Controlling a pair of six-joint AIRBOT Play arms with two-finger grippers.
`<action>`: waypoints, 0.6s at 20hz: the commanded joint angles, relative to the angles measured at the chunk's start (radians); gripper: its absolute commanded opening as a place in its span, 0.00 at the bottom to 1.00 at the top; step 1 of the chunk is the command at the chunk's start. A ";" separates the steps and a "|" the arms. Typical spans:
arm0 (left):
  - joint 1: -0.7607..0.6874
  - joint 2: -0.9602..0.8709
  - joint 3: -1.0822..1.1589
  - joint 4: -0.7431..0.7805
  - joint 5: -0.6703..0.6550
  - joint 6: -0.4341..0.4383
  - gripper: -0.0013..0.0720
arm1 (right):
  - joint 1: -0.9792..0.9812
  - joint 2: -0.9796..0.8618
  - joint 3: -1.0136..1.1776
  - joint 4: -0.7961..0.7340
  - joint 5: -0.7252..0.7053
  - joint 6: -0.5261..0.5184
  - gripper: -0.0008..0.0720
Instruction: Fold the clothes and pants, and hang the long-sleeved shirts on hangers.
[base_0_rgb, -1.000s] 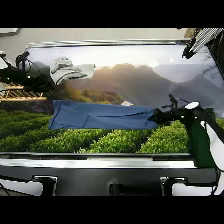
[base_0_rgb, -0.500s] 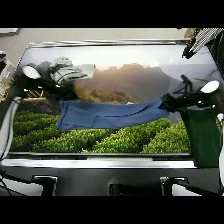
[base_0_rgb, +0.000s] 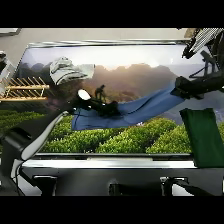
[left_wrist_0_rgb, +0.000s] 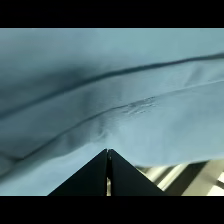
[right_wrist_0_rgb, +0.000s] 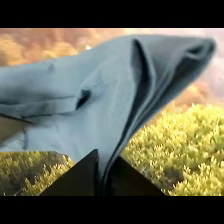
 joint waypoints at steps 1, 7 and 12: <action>-0.090 -0.058 0.003 -0.143 0.097 0.027 0.04 | 0.001 0.004 0.065 -0.005 0.023 0.021 0.05; -0.166 -0.167 0.143 -0.196 0.125 0.047 0.04 | 0.001 0.004 0.074 0.017 0.083 0.020 0.05; -0.185 -0.222 0.167 -0.211 0.082 0.005 0.04 | 0.001 0.004 0.074 0.060 0.092 0.001 0.05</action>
